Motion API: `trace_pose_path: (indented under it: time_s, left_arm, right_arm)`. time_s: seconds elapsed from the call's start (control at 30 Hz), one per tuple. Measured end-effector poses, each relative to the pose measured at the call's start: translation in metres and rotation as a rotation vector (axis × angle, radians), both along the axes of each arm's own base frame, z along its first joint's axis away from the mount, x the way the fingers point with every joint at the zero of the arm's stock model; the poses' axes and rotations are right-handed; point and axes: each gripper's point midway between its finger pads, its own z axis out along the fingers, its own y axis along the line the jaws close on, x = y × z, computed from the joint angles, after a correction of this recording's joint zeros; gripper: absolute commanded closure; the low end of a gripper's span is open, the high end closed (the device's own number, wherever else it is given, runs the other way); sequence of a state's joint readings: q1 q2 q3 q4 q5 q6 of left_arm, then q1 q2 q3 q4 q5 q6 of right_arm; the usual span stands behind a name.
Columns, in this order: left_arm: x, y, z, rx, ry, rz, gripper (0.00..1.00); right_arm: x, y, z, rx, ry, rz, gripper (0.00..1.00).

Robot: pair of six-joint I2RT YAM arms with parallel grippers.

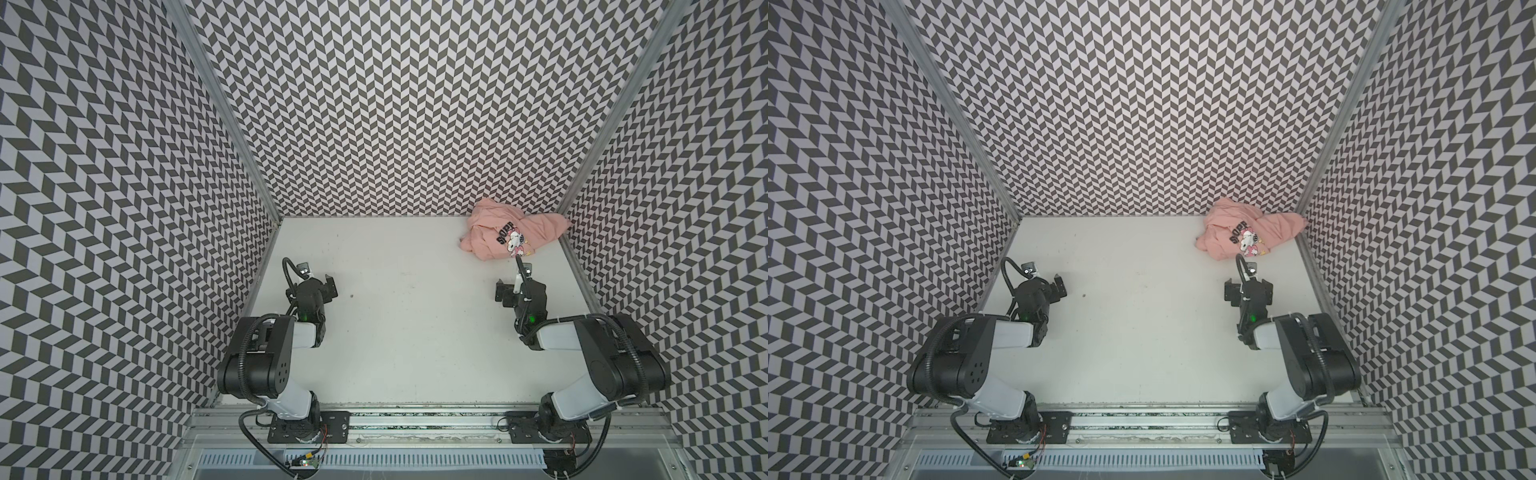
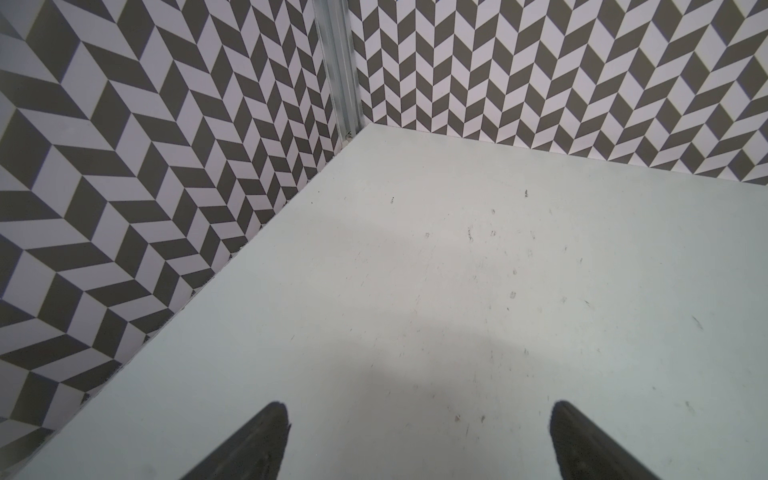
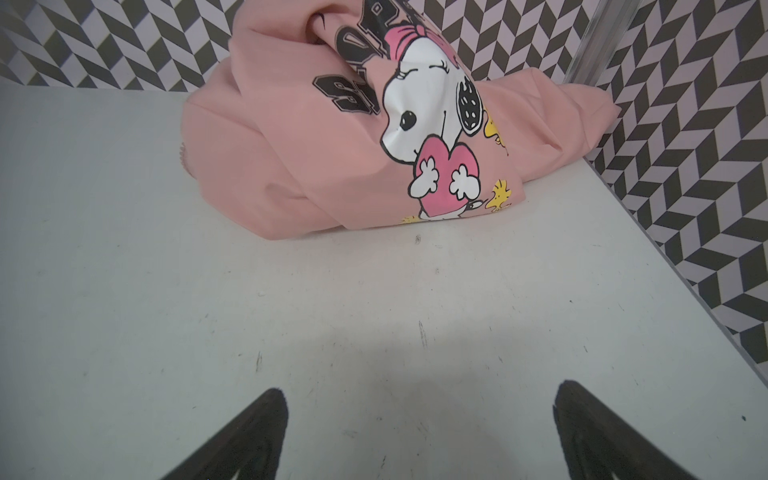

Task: Zip up the jacket
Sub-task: 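Grasp the pink hoodie with the right gripper while the left gripper moves forward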

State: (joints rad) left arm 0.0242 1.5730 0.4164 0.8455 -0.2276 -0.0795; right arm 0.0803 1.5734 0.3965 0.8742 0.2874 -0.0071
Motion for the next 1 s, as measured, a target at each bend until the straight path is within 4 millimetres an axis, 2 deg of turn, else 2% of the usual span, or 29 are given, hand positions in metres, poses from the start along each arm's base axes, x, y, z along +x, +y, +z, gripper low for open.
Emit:
trace_pose_path:
  time_s: [0.1, 0.2, 0.27, 0.33, 0.47, 0.57, 0.6, 0.67, 0.73, 0.77, 0.83, 0.93, 0.97, 1.0]
  left_arm:
    - [-0.002, 0.000, 0.003, -0.001, -0.006, 0.002, 0.00]
    - [-0.010, 0.000, 0.014, 0.012, -0.047, 0.020, 0.00]
    - [-0.014, 0.000, 0.019, 0.025, -0.047, 0.050, 0.00]
    - [-0.016, 0.001, 0.030, 0.034, -0.044, 0.082, 0.00]
    - [-0.011, 0.018, 0.080, -0.049, -0.078, 0.225, 0.00]
    - [-0.008, 0.033, 0.126, -0.232, -0.129, 0.313, 0.00]
    - [-0.009, 0.038, 0.137, -0.300, -0.143, 0.327, 0.00]
    - [-0.009, 0.038, 0.147, -0.434, -0.147, 0.307, 0.00]
    - [-0.008, 0.024, 0.139, -0.545, -0.104, 0.237, 0.02]
    - [-0.006, 0.007, 0.129, -0.608, -0.053, 0.175, 0.04]
    - [-0.006, -0.030, 0.112, -0.682, 0.049, 0.066, 0.05]
    - [-0.018, -0.109, 0.089, -0.734, 0.236, -0.150, 0.06]
    - [-0.027, -0.137, 0.085, -0.735, 0.287, -0.225, 0.06]
    - [-0.036, -0.162, 0.083, -0.734, 0.330, -0.298, 0.05]
  right_arm:
    - [-0.001, 0.000, 0.002, 0.001, -0.002, 0.000, 0.00]
    - [-0.008, -0.003, 0.012, 0.002, -0.008, -0.016, 0.00]
    - [-0.012, -0.007, 0.028, 0.009, -0.024, -0.043, 0.00]
    - [-0.013, -0.012, 0.053, 0.033, -0.056, -0.080, 0.00]
    - [-0.013, -0.020, 0.108, 0.161, -0.104, -0.163, 0.00]
    - [-0.002, -0.010, 0.145, 0.255, -0.101, -0.125, 0.01]
    - [0.000, -0.005, 0.152, 0.288, -0.089, -0.104, 0.06]
    - [0.004, 0.006, 0.159, 0.352, -0.067, -0.059, 0.17]
    - [0.009, 0.018, 0.154, 0.403, -0.002, -0.016, 0.27]
    - [0.015, 0.025, 0.149, 0.424, 0.054, 0.004, 0.28]
    - [0.031, 0.035, 0.142, 0.456, 0.149, 0.034, 0.22]
    - [0.058, 0.048, 0.132, 0.494, 0.269, 0.059, 0.05]
    - [0.065, 0.051, 0.128, 0.500, 0.297, 0.064, 0.00]
    - [0.072, 0.054, 0.122, 0.509, 0.326, 0.064, 0.00]
